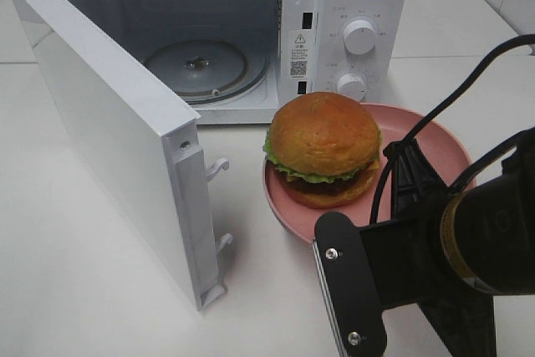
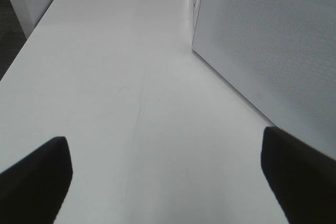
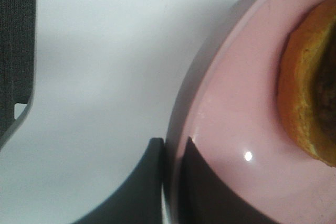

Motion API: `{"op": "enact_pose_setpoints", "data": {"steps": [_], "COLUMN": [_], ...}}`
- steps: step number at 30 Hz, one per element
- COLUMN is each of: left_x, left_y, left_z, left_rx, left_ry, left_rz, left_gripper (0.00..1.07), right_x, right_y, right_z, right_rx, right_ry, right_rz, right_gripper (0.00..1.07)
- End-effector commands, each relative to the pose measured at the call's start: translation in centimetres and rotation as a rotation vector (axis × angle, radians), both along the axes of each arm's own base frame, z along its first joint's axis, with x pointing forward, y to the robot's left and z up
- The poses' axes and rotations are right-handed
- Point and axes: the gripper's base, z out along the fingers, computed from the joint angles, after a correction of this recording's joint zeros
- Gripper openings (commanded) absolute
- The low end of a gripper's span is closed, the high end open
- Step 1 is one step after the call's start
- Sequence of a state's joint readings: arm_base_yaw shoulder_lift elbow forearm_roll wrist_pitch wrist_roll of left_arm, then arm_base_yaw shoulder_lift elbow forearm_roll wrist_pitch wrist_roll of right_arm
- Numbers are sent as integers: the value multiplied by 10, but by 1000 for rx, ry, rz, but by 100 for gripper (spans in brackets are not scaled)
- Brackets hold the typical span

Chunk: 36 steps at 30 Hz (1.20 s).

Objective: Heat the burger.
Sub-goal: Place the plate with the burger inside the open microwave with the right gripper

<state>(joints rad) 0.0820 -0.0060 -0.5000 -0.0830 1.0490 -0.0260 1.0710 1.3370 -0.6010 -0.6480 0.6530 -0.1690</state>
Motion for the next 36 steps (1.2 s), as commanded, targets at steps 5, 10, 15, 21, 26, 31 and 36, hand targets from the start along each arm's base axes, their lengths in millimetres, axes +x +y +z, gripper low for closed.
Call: {"op": "enact_pose_setpoints", "data": {"steps": [5, 10, 15, 21, 26, 31, 36], "left_x": [-2, -2, -2, -2, -2, -2, -2], "left_y": [0, 0, 0, 0, 0, 0, 0], "left_z": [1, 1, 1, 1, 1, 1, 1], "left_rx": [2, 2, 2, 2, 2, 2, 2], "left_ry": [-34, -34, -34, -34, -34, -34, -34], "left_rz": [-1, -1, -1, -1, -1, -1, -1], "left_gripper": [90, 90, 90, 90, 90, 90, 90], "right_x": [16, 28, 36, 46, 52, 58, 62], "right_y": [-7, -11, -15, -25, -33, -38, -41], "right_z": [4, 4, 4, 3, 2, 3, 3], "right_rx": [-22, 11, 29, 44, 64, 84, 101], "right_ry": [-42, -46, -31, -2, 22, -2, -8], "right_rz": [126, 180, 235, 278, 315, 379, 431], "right_gripper": [0, 0, 0, 0, 0, 0, 0]}}
